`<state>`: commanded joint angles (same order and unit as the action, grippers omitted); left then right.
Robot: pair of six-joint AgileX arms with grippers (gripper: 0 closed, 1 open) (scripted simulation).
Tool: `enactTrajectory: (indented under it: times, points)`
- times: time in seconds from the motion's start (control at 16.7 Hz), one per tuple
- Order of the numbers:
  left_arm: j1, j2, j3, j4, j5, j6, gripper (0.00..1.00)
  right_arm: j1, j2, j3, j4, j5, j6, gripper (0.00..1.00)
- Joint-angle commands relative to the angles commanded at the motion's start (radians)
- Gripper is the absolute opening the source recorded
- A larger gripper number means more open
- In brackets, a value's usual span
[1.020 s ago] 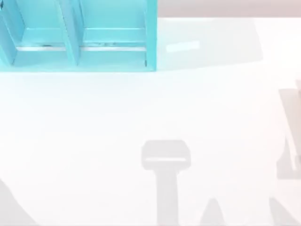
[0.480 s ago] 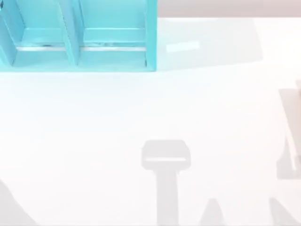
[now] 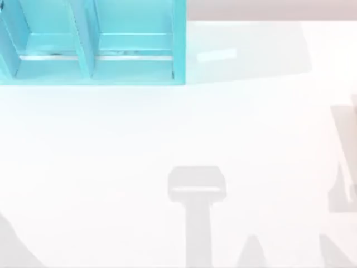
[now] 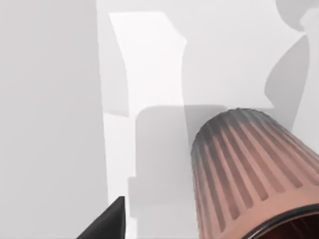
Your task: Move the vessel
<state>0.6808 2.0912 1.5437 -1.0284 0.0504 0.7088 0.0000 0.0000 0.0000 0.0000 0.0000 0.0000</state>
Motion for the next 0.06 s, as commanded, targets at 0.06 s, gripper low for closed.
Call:
enactTrajectory:
  times: [0.06]
  points:
    - [0.000,0.000,0.000,0.000,0.000,0.000,1.00,0.000,0.000,0.000,0.000,0.000,0.000,1.00]
